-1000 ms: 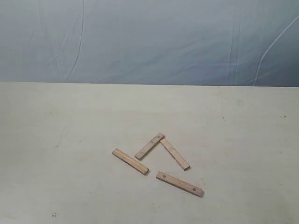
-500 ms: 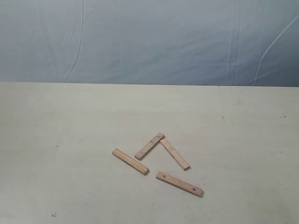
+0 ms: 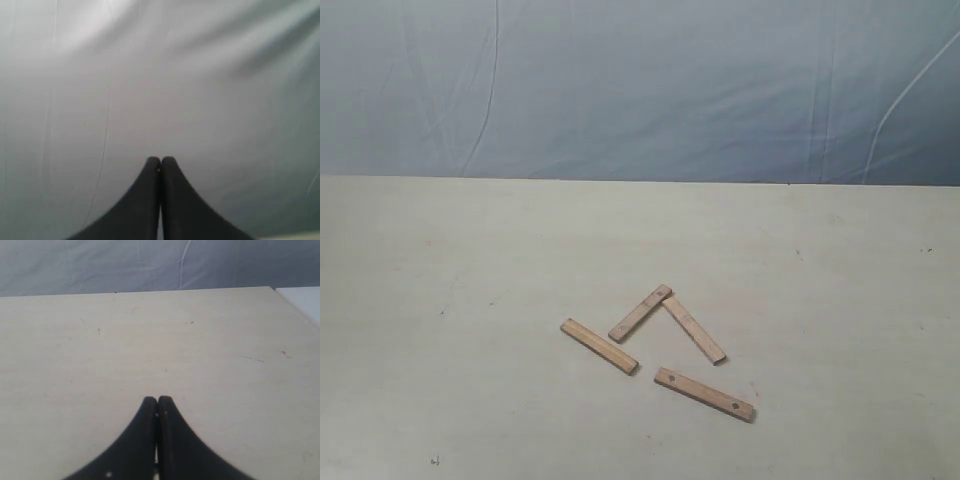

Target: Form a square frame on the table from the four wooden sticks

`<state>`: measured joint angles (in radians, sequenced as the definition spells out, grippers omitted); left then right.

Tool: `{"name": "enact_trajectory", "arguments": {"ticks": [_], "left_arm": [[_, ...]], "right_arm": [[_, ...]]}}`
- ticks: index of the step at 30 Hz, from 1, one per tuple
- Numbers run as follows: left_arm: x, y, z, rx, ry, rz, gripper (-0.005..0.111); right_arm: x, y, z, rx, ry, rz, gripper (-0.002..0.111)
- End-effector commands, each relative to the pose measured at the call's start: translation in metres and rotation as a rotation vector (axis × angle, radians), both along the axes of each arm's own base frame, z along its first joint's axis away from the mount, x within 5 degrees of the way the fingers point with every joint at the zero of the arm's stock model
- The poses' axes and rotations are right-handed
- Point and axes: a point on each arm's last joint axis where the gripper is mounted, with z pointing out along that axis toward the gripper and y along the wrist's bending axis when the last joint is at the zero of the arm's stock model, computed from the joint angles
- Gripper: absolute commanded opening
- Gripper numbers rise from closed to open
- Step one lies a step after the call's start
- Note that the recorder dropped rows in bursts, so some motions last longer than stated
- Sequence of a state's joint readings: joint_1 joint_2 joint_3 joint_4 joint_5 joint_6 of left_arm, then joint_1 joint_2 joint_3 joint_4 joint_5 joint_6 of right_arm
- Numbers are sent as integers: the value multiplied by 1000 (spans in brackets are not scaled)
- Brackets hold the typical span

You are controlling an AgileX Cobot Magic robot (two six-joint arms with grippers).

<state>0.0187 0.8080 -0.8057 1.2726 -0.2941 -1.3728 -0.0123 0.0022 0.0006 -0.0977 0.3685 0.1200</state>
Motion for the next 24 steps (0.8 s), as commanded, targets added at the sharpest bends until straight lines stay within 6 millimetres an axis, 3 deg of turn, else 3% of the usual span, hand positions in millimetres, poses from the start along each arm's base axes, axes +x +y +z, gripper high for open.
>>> {"name": "enact_trajectory", "arguments": {"ticks": [1,4,6,10,12,14,15,17,20,24], "left_arm": [[58,-8,-19,30,259,-105,0],[87,-10,-35,77,324,-130,0],[100,-3,-42,138,329,-50,0],[116,28,-50,304,311,298,0],[120,37,-53,486,314,485,0],[128,39,-67,711,437,682,0],[135,34,-71,756,500,698,0],[153,15,-83,806,648,560,0],[171,-37,-93,894,798,128,0],[162,-94,-105,1044,1029,-454,0]], "right_arm": [[0,0,0,-3,-4,4,-1],[0,0,1,-3,-7,5,-1],[0,0,1,-3,-7,5,-1],[0,0,1,-3,-7,5,-1],[0,0,1,-3,-7,5,-1],[0,0,1,-3,-7,5,-1],[0,0,1,-3,-9,5,-1],[0,0,1,-3,-9,5,-1],[0,0,1,-3,-9,5,-1],[0,0,1,-3,-9,5,-1]]}}
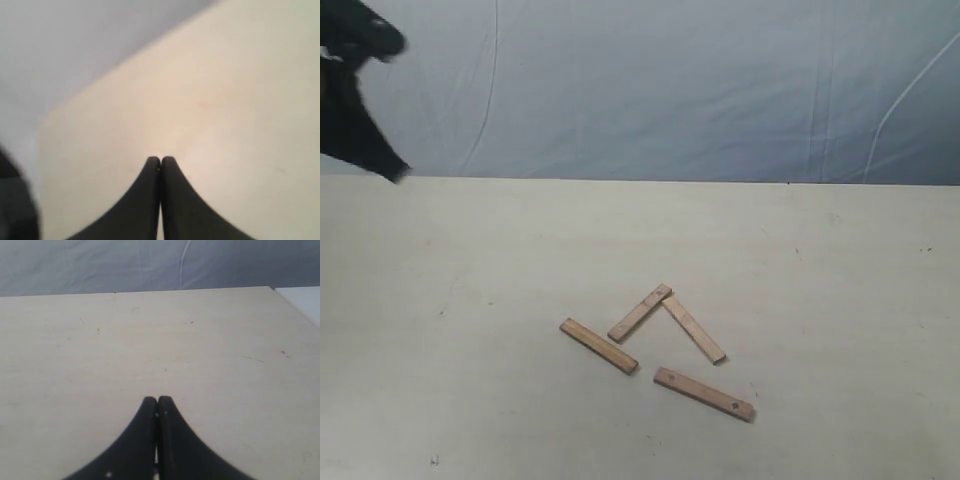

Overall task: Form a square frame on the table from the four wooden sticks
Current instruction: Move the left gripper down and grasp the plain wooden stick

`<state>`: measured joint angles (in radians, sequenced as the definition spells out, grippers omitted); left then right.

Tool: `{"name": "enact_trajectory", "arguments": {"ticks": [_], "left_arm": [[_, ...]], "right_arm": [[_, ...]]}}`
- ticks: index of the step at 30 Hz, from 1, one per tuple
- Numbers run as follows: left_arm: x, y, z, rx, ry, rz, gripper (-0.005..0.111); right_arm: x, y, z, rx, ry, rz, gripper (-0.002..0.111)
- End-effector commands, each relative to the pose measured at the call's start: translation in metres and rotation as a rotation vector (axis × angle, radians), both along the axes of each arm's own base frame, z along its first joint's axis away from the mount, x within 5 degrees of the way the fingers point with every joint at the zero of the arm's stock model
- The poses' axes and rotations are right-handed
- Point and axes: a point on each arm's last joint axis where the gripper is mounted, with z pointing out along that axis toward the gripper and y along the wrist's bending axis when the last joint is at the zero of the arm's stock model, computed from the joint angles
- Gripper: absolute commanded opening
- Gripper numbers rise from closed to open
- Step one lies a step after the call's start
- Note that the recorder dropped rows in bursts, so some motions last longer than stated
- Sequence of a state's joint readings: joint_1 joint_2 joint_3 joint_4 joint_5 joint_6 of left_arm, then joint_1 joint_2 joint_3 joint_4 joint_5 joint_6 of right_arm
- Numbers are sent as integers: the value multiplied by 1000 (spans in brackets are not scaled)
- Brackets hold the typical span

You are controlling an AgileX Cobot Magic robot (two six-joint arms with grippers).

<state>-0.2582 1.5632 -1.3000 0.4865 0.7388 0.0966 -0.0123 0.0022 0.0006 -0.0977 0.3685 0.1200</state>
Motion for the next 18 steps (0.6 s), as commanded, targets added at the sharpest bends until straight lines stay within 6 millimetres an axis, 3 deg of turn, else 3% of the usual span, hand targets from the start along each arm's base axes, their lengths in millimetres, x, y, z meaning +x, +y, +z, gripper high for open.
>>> {"name": "enact_trajectory", "arguments": {"ticks": [1,4,8,12,18], "left_arm": [[-18,-68,-17,-8,506,-579,0],[-32,-98,-32,118,571,-896,0],[-37,-131,-58,193,522,-1066,3],[-35,-150,-83,270,521,-1198,22],[-17,-161,-124,347,506,-1278,53]], "right_arm": [[0,0,1,-3,-9,5,-1],[0,0,1,-3,-9,5,-1],[0,0,1,-3,-9,5,-1],[0,0,1,-3,-9,5,-1],[0,0,1,-3,-6,5,-1]]}}
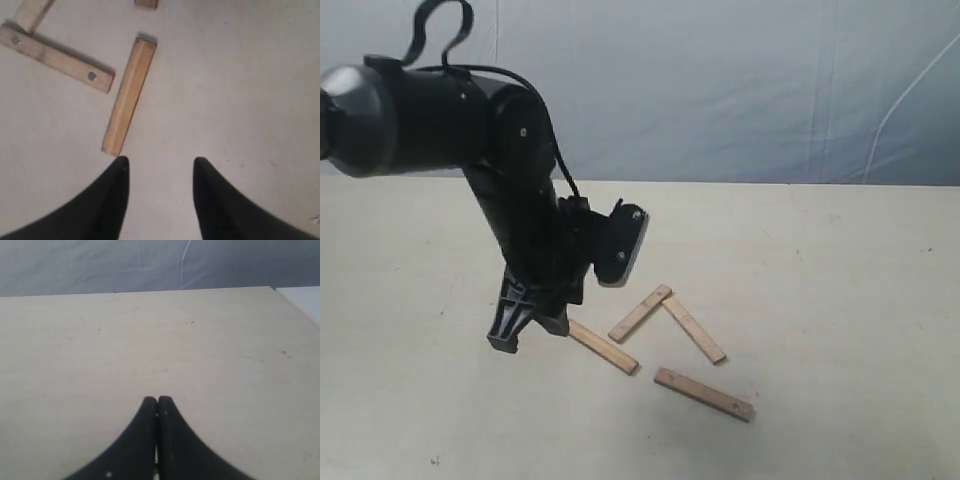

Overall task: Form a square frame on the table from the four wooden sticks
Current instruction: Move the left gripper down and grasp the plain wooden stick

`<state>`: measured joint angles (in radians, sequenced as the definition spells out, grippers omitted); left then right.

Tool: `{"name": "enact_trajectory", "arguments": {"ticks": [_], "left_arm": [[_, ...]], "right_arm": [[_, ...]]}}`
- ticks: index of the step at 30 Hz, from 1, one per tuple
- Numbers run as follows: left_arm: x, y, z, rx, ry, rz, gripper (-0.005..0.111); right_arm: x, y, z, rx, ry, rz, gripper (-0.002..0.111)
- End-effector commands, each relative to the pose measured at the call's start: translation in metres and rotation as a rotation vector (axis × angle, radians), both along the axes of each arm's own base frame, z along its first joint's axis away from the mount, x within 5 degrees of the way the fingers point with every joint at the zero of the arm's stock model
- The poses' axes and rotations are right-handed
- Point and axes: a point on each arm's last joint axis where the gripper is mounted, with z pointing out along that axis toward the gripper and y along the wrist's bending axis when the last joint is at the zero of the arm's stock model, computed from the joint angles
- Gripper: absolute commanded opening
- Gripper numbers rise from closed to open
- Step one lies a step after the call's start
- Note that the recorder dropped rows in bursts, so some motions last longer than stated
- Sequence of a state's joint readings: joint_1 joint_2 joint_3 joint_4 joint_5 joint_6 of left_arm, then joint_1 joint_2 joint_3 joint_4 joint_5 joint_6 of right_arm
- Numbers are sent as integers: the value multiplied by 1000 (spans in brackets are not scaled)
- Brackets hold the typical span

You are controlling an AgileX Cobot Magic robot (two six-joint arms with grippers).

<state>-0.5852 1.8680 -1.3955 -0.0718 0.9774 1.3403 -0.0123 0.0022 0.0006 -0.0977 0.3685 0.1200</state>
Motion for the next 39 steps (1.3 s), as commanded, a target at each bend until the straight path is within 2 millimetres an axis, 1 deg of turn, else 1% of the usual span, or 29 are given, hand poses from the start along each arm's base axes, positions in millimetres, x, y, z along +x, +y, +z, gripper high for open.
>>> {"name": "enact_trajectory", "arguments": {"ticks": [1,5,11,18,23,27,32,39], "left_arm": [[12,-7,-30,31,-39,-68,55],[24,-11,-53,57,-95,-95,59],[33,-16,-74,45,-134,-105,59],[38,-14,-83,95,-174,-156,58],[40,-15,-87,95,-170,-155,44],[40,-19,-88,68,-130,-118,44],[46,-23,-92,102,-74,-121,44],[49,-24,-104,160,8,-158,42]], "right_arm": [[0,0,1,-3,-6,5,-1],[0,0,1,-3,-6,5,-1],[0,0,1,-3,-6,5,-1],[0,0,1,-3,-6,5,-1],[0,0,1,-3,-8,5,-1],[0,0,1,-3,-8,5,-1],[0,0,1,-3,-8,5,-1],[0,0,1,-3,-8,5,-1]]}}
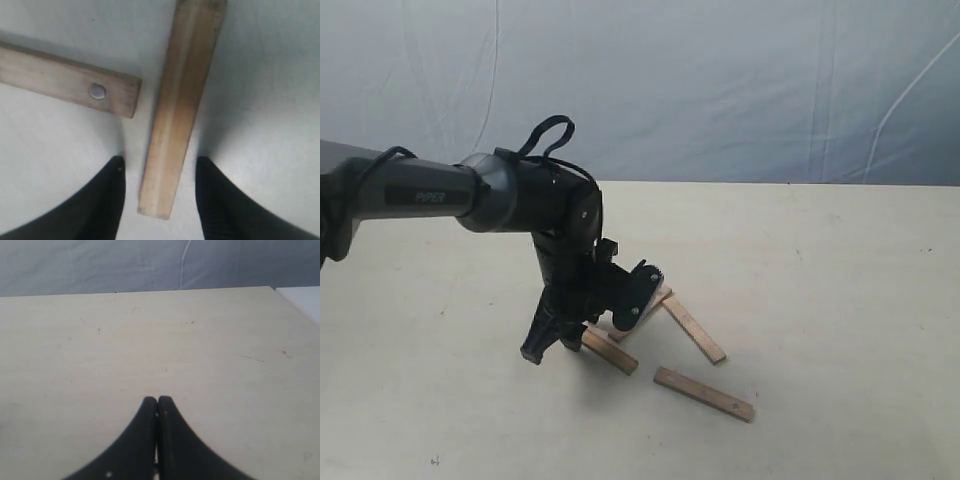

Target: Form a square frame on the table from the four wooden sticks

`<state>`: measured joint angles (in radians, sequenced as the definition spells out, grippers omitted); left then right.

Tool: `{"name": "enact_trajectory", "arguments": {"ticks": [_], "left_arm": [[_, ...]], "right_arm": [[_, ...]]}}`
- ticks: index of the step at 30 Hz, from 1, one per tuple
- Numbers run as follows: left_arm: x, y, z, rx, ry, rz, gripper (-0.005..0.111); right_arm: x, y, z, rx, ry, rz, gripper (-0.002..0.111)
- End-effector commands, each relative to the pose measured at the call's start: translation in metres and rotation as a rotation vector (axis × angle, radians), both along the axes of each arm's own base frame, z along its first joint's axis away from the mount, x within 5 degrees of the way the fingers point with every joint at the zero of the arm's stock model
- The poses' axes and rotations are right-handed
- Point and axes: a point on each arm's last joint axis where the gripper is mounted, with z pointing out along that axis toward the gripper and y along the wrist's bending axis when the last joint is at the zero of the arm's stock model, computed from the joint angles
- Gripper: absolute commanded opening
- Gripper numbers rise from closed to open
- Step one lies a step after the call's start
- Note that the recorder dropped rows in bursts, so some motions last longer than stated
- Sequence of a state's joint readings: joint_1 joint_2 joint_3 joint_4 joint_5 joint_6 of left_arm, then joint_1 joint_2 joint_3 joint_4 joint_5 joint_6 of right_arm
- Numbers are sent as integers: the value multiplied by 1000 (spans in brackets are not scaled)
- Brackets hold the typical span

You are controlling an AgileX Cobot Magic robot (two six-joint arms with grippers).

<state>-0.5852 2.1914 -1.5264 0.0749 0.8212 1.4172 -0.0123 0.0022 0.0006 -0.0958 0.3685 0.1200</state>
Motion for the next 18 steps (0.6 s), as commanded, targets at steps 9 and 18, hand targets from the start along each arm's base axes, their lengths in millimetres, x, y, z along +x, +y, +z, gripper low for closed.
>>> {"name": "enact_trajectory", "arguments": {"ticks": [9,18], "left_arm": [[-1,-4,-27,34,75,-29,2],[-4,1,26,50,6,-182,0]], "right_arm": [[0,0,0,-5,-4,4,-1],[0,0,0,-5,-4,4,-1]]}}
